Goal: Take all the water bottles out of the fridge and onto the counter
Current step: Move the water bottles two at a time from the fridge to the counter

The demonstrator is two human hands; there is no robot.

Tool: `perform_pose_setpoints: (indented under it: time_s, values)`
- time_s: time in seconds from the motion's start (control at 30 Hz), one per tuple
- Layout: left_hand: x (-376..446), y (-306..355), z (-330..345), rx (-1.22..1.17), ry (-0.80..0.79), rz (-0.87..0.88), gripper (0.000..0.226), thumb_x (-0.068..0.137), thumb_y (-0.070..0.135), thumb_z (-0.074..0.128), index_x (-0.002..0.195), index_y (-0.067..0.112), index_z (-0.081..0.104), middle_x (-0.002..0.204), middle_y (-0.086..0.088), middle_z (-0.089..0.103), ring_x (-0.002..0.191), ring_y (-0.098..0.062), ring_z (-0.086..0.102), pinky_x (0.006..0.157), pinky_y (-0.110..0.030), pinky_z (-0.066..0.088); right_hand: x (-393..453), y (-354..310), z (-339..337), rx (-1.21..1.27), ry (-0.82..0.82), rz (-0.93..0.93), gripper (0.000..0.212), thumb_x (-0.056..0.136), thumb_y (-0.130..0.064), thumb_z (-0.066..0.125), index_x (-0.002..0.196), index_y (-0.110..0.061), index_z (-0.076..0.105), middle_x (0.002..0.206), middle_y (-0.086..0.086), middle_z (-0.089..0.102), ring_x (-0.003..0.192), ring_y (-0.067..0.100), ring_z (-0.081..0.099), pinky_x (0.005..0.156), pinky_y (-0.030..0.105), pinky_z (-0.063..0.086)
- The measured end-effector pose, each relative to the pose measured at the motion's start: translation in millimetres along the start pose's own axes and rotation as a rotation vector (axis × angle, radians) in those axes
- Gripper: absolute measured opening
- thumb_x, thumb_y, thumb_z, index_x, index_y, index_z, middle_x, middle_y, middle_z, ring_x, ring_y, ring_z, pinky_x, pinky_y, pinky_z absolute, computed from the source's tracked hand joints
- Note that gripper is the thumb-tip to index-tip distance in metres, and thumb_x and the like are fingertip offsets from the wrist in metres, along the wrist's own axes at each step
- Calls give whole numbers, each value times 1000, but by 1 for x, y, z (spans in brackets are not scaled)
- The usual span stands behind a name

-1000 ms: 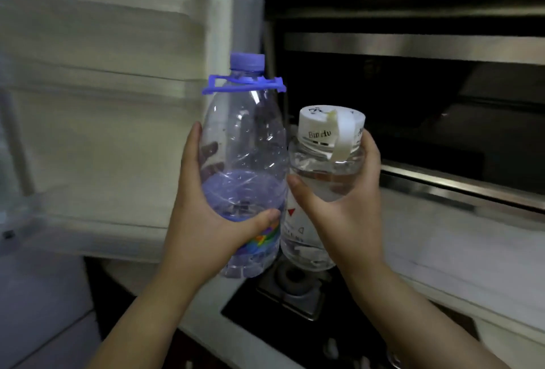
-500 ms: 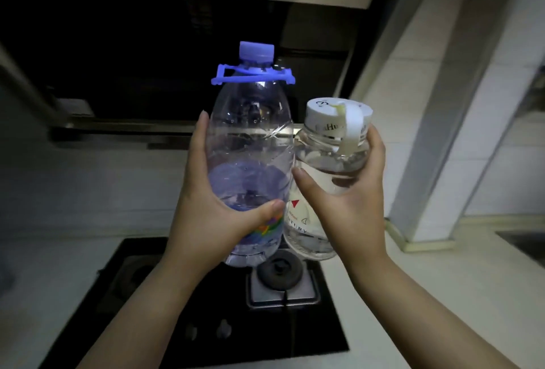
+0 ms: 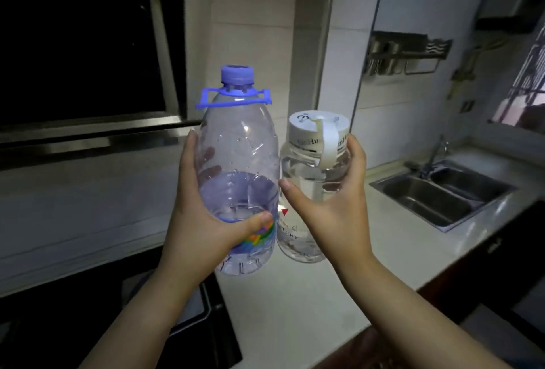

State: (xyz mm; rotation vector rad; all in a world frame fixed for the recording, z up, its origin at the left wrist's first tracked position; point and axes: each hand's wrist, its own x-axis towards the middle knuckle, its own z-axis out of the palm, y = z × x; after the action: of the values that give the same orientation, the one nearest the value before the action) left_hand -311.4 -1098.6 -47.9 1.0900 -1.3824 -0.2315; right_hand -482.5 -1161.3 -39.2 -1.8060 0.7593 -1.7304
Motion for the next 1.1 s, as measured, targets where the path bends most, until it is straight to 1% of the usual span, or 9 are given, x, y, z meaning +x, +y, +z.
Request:
perform_pose_setpoints:
  time_s: [0.1, 0.27, 0.43, 0.5, 0.6, 0.73, 0.83, 0.97, 1.1]
  values:
    - [0, -12, 46, 11, 14, -42, 128, 48, 36, 90, 147, 51, 11, 135, 45, 34, 124, 15, 41, 92, -3, 37, 13, 32, -31, 11, -48, 24, 91, 67, -39, 84, 140, -35, 31, 131, -26, 52, 122, 4, 54, 97, 16, 44]
    - [-5, -29, 100, 55, 69, -139, 128, 51, 30, 92, 148, 51, 10, 146, 28, 32, 133, 4, 38, 107, -31, 38, 30, 81, -64, 62, -155, 81, 92, 65, -39, 84, 139, -38, 30, 132, -29, 50, 122, -2, 53, 94, 8, 41]
    - [2, -52, 125, 107, 84, -225, 132, 54, 26, 93, 152, 40, 6, 150, 10, 35, 136, -7, 38, 110, -41, 38, 44, 127, -67, 87, -215, 155, 95, 63, -41, 85, 140, -38, 29, 135, -25, 49, 123, -3, 51, 96, 10, 41]
    - [8, -67, 130, 120, 86, -245, 132, 55, 25, 93, 152, 38, 5, 150, 11, 35, 137, -8, 37, 110, -38, 38, 49, 145, -62, 92, -228, 180, 94, 63, -43, 84, 139, -41, 28, 137, -21, 49, 125, -1, 50, 99, 13, 42]
    - [17, -91, 137, 114, 97, -269, 129, 56, 27, 92, 149, 45, 5, 147, 22, 33, 135, -2, 37, 105, -18, 39, 56, 172, -52, 102, -225, 210, 92, 66, -42, 83, 140, -39, 28, 140, -15, 48, 127, 4, 50, 100, 17, 43]
    - [23, -121, 142, 123, 107, -306, 126, 54, 40, 89, 147, 51, 4, 144, 26, 34, 134, 0, 39, 105, -20, 37, 58, 205, -38, 120, -251, 258, 89, 68, -45, 79, 140, -40, 27, 140, -13, 48, 127, 4, 50, 98, 13, 43]
    - [26, -144, 147, 119, 107, -338, 121, 53, 47, 87, 143, 58, 7, 145, 27, 35, 132, 3, 40, 102, -14, 38, 59, 228, -31, 133, -276, 289, 89, 69, -45, 78, 141, -37, 27, 142, -10, 48, 127, 5, 50, 99, 14, 43]
    - [29, -176, 159, 119, 105, -426, 125, 48, 51, 89, 144, 56, 9, 142, 31, 36, 130, 5, 42, 101, -19, 42, 60, 258, -22, 117, -282, 373, 90, 66, -46, 78, 140, -40, 27, 145, -8, 46, 129, 7, 49, 97, 8, 42]
    - [31, -214, 171, 110, 124, -520, 123, 46, 45, 93, 137, 65, 14, 138, 35, 38, 124, 10, 44, 89, -6, 44, 65, 298, -14, 103, -331, 420, 92, 68, -34, 85, 141, -32, 30, 139, -13, 49, 125, 2, 51, 98, 12, 44]
